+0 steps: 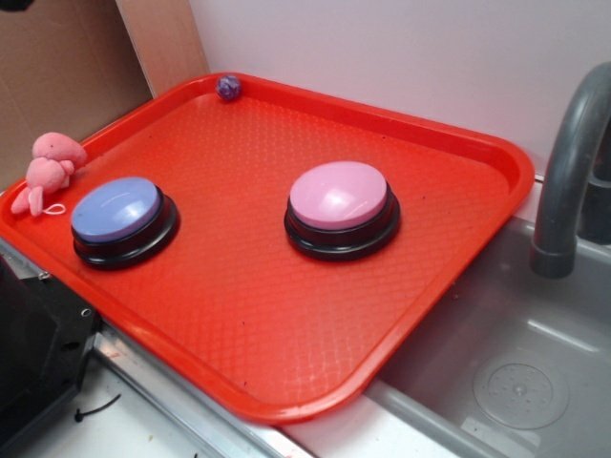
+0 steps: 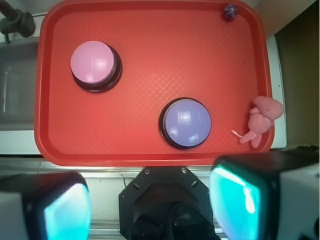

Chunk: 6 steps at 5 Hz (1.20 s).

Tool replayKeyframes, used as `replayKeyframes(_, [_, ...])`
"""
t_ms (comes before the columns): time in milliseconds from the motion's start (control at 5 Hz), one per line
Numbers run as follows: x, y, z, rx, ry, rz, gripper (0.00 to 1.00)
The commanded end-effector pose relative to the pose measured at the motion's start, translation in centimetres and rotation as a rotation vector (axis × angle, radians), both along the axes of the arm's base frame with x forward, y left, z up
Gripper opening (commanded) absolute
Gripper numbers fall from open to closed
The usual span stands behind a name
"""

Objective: Push the pink button.

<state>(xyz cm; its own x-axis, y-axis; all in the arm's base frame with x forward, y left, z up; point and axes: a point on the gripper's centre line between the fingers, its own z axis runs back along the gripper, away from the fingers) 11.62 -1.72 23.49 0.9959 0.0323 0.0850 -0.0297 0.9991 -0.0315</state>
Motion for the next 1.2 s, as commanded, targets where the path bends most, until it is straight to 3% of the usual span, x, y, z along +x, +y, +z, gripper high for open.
replayKeyframes(0, [0.0,0.0,0.0,0.000,0.000,0.000,1.00])
replayKeyframes(200, [5.0,-3.9,-2.4,0.052,-0.024,-0.232,1.00])
replayKeyframes(400, [9.3,-7.8,-5.4,0.067,-0.073,-0.418,1.00])
replayKeyframes(800, [12.6,-8.0,-12.6,0.009,-0.081,-0.488,1.00])
replayKeyframes(1000, [13.7,-7.8,-15.0,0.025,-0.028,-0.492,1.00])
